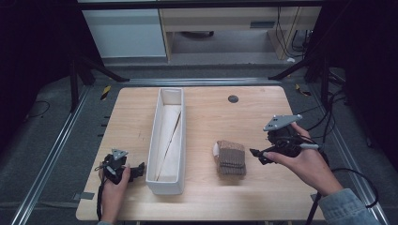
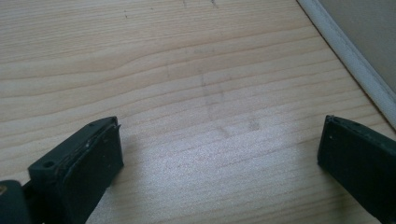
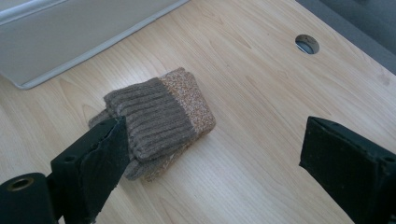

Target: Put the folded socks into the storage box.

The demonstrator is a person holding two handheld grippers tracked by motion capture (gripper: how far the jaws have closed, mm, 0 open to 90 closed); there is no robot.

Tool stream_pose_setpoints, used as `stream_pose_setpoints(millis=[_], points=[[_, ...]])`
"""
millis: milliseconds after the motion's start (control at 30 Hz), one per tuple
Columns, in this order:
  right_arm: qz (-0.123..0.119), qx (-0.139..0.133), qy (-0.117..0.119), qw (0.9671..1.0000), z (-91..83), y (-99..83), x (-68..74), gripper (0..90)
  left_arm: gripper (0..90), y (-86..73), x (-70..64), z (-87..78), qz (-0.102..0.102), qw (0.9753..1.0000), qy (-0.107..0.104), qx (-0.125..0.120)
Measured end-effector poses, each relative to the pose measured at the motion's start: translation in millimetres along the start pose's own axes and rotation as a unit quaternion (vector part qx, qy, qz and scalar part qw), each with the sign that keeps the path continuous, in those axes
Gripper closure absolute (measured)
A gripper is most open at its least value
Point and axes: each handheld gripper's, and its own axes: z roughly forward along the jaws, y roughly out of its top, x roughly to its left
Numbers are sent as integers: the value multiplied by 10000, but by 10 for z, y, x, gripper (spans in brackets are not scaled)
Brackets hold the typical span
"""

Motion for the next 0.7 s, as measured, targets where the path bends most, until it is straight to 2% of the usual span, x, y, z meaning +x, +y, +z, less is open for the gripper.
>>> stream_pose_setpoints(millis=[133, 367, 700], points=[[-86, 2, 75, 9999, 29, 20, 5, 83, 0, 0, 0, -1, 4, 10000, -4, 4], [-317, 145, 177, 9992, 108, 86, 30, 148, 0, -1, 1, -2, 9, 10000, -5, 5], [-476, 211, 316, 9981, 163, 132, 50, 199, 0, -1, 0, -2, 8, 10000, -5, 4]])
